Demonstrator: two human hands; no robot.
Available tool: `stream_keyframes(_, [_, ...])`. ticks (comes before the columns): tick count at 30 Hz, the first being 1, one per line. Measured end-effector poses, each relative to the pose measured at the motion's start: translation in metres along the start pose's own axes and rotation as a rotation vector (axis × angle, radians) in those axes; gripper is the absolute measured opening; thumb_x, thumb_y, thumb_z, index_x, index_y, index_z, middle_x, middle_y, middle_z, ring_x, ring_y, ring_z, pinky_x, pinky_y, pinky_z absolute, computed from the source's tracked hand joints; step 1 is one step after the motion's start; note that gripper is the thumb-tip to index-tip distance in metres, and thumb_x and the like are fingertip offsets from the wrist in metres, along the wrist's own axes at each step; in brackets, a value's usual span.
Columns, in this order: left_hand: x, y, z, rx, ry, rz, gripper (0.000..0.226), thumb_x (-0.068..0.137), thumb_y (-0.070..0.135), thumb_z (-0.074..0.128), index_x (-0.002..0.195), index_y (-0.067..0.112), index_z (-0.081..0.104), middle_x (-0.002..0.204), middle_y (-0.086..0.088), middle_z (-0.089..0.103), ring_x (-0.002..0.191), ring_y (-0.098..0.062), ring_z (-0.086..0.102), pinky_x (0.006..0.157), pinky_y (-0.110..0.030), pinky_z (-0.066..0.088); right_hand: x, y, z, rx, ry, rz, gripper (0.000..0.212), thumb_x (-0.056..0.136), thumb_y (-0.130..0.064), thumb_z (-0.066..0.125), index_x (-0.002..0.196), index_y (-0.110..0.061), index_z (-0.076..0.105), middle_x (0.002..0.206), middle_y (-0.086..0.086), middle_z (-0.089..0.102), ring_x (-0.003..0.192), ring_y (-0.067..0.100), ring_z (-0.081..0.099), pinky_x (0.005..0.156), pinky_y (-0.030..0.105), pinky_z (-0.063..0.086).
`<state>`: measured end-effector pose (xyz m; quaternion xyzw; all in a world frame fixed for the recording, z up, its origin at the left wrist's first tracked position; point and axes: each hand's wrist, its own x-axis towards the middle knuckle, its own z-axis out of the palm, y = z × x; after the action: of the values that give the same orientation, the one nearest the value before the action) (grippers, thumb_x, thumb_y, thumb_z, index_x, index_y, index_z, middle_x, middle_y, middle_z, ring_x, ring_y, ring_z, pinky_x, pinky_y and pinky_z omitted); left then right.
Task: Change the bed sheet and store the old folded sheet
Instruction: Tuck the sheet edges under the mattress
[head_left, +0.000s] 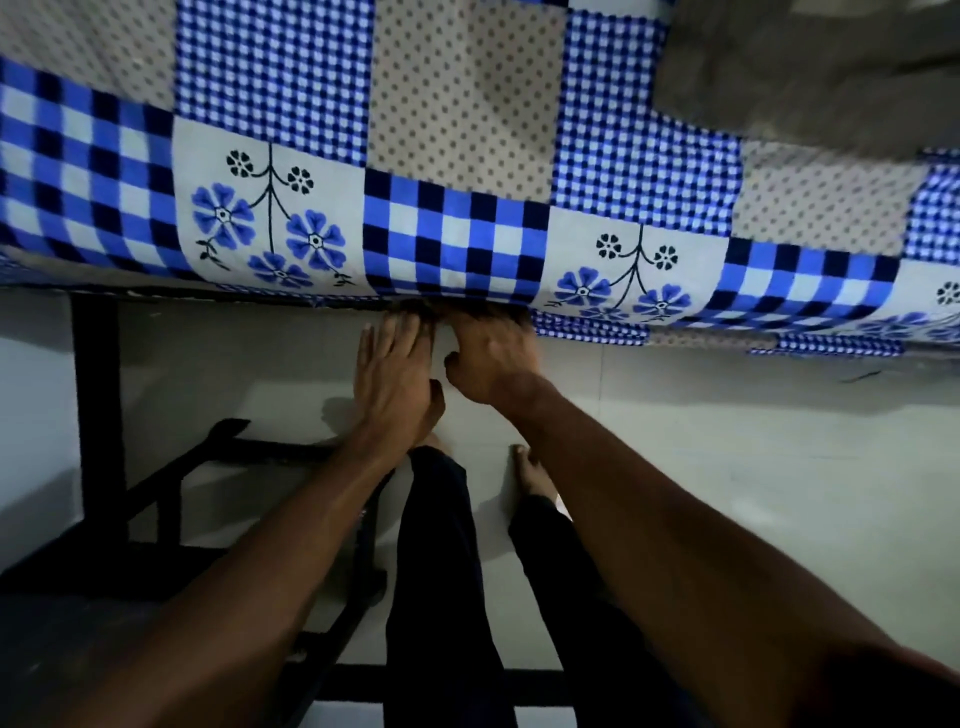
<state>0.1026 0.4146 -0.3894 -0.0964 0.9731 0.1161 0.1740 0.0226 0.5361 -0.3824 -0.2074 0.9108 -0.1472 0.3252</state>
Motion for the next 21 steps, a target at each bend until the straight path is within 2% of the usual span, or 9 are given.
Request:
stream_keyframes(3, [0.015,-0.002,-0.002,0.067,0.021,0.089,0.076,0.063,0.010,0.077,0.136,0.007,0.054,0.138,-0.010,0.053,0.128,-0.035,0.046,0.109,-0.053,0.039,-0.008,0.000,-0.005,0.074,0.023,-0.024,0.064,0.084,-0.030,0.064,0.145,-0.026,0.044,0.145,0.003,0.052,0.135,0.030,0.044,0.112,0.050,0.033])
stream_keyframes(5, [0.020,0.004,-0.004,0.089,0.018,0.048,0.069,0.065,0.012,0.079,0.131,0.012,0.058,0.132,-0.007,0.055,0.121,-0.035,0.048,0.105,-0.055,0.041,-0.025,0.005,0.000,0.081,0.138,-0.040,0.065,0.082,-0.024,0.065,0.144,-0.021,0.046,0.140,0.003,0.057,0.131,0.029,0.049,0.112,0.048,0.036])
stream_keyframes(7, [0.020,0.013,-0.006,0.066,-0.001,-0.024,0.066,0.069,0.015,0.079,0.132,0.017,0.058,0.134,-0.006,0.053,0.124,-0.035,0.044,0.107,-0.058,0.036,-0.037,0.013,0.009,0.070,0.214,-0.043,0.066,0.081,-0.021,0.063,0.145,-0.016,0.047,0.142,0.005,0.056,0.134,0.028,0.046,0.117,0.046,0.033])
stream_keyframes(11, [0.017,0.036,0.001,-0.086,-0.003,-0.178,0.069,0.074,0.016,0.075,0.139,0.021,0.053,0.146,-0.006,0.043,0.139,-0.034,0.031,0.117,-0.063,0.021,-0.033,0.024,0.009,-0.036,0.107,0.035,0.074,0.087,-0.030,0.060,0.155,-0.023,0.029,0.157,0.002,0.040,0.147,0.028,0.027,0.123,0.053,0.015])
stream_keyframes(14, [0.009,0.045,0.004,-0.162,0.145,-0.216,0.052,0.074,0.014,0.061,0.126,0.014,0.062,0.134,-0.012,0.052,0.132,-0.038,0.043,0.111,-0.060,0.033,-0.018,0.021,-0.003,-0.063,0.070,0.066,0.071,0.086,-0.037,0.062,0.151,-0.028,0.034,0.151,0.003,0.046,0.143,0.028,0.034,0.119,0.054,0.018])
stream_keyframes(16, [0.002,0.046,0.009,-0.193,0.206,-0.129,0.056,0.070,0.011,0.056,0.125,0.008,0.061,0.130,-0.014,0.056,0.125,-0.038,0.049,0.106,-0.055,0.039,-0.012,0.024,-0.011,-0.079,0.037,0.063,0.070,0.084,-0.035,0.063,0.149,-0.031,0.038,0.149,0.004,0.047,0.140,0.030,0.038,0.115,0.051,0.024])
stream_keyframes(19, [0.006,0.040,0.015,-0.124,0.144,0.065,0.069,0.066,0.003,0.063,0.135,0.004,0.055,0.138,-0.014,0.054,0.130,-0.037,0.046,0.110,-0.053,0.038,-0.014,0.036,-0.015,-0.023,0.032,0.004,0.062,0.083,-0.031,0.062,0.143,-0.030,0.048,0.147,0.003,0.051,0.140,0.031,0.039,0.114,0.048,0.029])
stream_keyframes(21, [0.018,0.037,0.017,-0.031,0.115,0.114,0.064,0.062,0.003,0.072,0.125,0.005,0.061,0.126,-0.013,0.060,0.120,-0.038,0.051,0.104,-0.054,0.043,-0.024,0.045,-0.013,0.040,0.041,-0.039,0.062,0.084,-0.028,0.062,0.144,-0.027,0.047,0.147,0.004,0.052,0.139,0.030,0.040,0.116,0.048,0.029])
